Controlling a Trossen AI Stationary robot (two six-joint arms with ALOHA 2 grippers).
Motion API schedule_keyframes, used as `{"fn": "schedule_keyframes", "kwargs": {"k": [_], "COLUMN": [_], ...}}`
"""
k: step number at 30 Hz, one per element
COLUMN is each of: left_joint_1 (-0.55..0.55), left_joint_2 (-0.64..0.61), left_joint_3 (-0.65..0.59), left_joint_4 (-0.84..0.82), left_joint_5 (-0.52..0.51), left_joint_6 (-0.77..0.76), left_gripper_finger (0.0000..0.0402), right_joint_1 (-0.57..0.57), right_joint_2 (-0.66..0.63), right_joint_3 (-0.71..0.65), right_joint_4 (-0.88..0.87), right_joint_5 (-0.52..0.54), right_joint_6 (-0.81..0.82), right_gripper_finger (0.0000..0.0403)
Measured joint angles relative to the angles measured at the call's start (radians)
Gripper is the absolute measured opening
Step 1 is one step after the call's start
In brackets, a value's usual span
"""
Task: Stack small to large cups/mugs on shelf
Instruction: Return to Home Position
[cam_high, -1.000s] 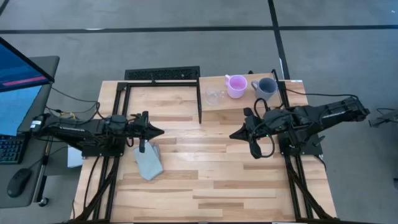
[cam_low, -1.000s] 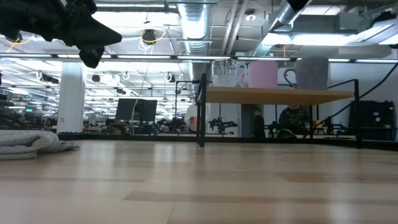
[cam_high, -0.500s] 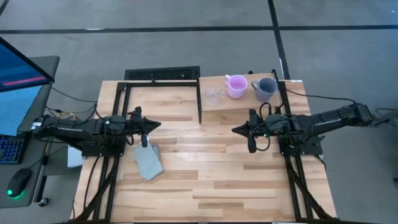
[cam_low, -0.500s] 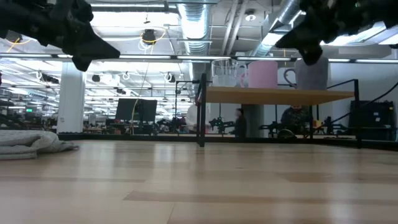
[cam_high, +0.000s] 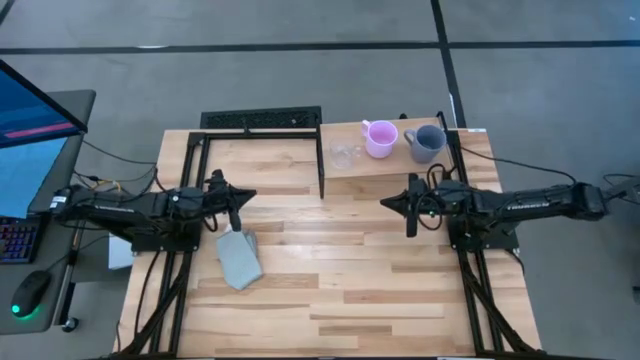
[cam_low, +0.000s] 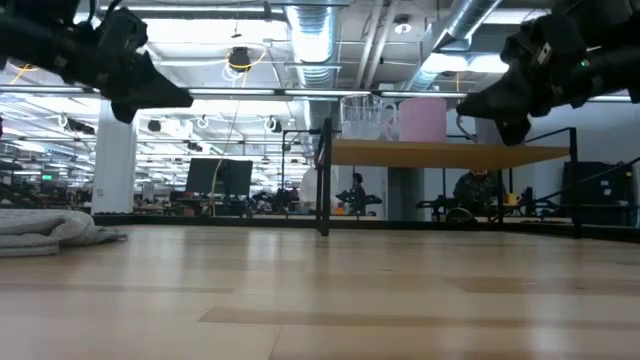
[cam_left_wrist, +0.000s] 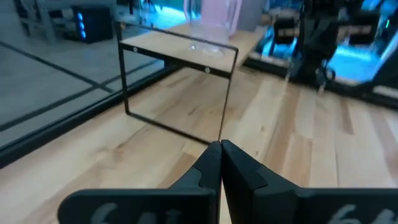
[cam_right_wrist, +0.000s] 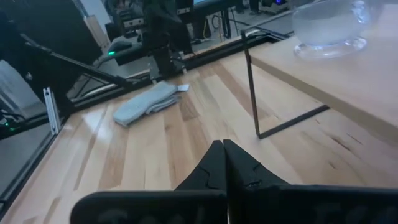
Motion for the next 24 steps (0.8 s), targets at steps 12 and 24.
{"fn": "schedule_keyframes", "kwargs": {"k": [12, 24], "left_joint_1": [0.001, 0.002], "left_joint_2": [-0.07, -0.072], "left_joint_3": [-0.217, -0.217], "left_joint_4": [0.245, 0.2], "left_joint_5": [-0.028, -0.083], "left_joint_6": [-0.067, -0.072], "left_gripper_finger": [0.0, 0.0], "right_joint_1": [-0.148, -0.304], "right_joint_2": [-0.053, -0.053], "right_joint_3": [-0.018, -0.022], "right_joint_4": [-0.05, -0.06], "right_joint_5": [-0.143, -0.207], "right_joint_6": [-0.033, -0.085], "right_gripper_finger": [0.0003, 0.0005]}}
